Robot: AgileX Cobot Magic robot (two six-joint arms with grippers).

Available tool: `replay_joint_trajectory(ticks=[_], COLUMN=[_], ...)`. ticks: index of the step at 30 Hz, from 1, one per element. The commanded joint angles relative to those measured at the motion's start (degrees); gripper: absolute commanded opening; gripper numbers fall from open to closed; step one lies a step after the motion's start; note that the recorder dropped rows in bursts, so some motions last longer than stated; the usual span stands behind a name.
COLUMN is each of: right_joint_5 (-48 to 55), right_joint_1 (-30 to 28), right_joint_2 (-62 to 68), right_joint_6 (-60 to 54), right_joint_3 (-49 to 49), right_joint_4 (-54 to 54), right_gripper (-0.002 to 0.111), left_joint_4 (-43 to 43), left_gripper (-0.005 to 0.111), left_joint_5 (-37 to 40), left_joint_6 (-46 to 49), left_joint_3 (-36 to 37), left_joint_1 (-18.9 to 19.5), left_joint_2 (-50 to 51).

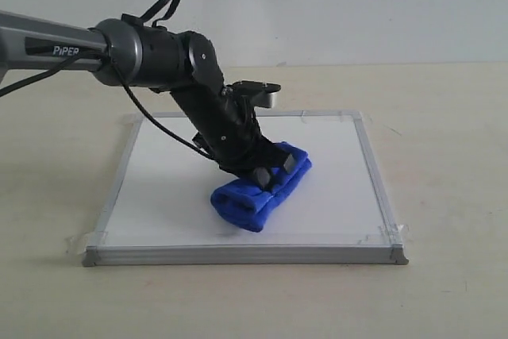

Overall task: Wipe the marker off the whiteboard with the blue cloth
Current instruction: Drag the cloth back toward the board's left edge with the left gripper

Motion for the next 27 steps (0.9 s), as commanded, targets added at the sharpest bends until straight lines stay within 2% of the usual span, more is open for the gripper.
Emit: replay_joint_trajectory(ticks=[1, 7, 9, 11, 13, 18, 22, 27], right_joint_5=[-0.3, -0.3, -0.3, -0.3, -0.3, -0.3, -0.3, -0.3], right_joint_1=[-0.12, -0.12, -0.12, -0.12, -0.12, -0.12, -0.12, -0.12], right_joint_2=[-0.27, -0.27, -0.27, -0.27, -0.27, -0.27, -0.27, -0.27], right_joint_6=[-0.38, -0.38, -0.38, -0.38, -0.38, -0.25, -0.42, -0.42], right_joint_3=[0.02, 0.02, 0.02, 0.02, 0.02, 0.02, 0.02, 0.02], right_joint_4=[-0.5, -0.5, -0.5, -0.5, -0.5, -0.5, -0.5, -0.5], right_gripper=[0.0, 0.0, 0.0, 0.0, 0.0, 0.0, 0.0, 0.0], left_joint_4=[16.26, 18.52, 18.52, 18.52, 18.52, 19.17, 19.17, 18.41], left_gripper=[0.004, 0.004, 0.004, 0.004, 0.004, 0.004, 0.004, 0.004], left_joint_5=[0.46, 1.04, 1.27, 2.42, 3.62, 2.26, 1.73, -5.86], left_joint_6=[-16.2, -12.83, -14.03, -16.33, -16.33, -16.75, -17.41, -19.71], left_joint_3=[1.26, 1.26, 1.26, 1.26, 1.26, 1.48, 6.12, 17.84], left_joint_1=[2.45, 6.59, 8.91, 13.4, 16.06, 17.82, 20.31, 23.5], left_joint_2=[2.42, 1.08, 0.7, 0.56, -0.23, -10.16, -17.97, -26.2])
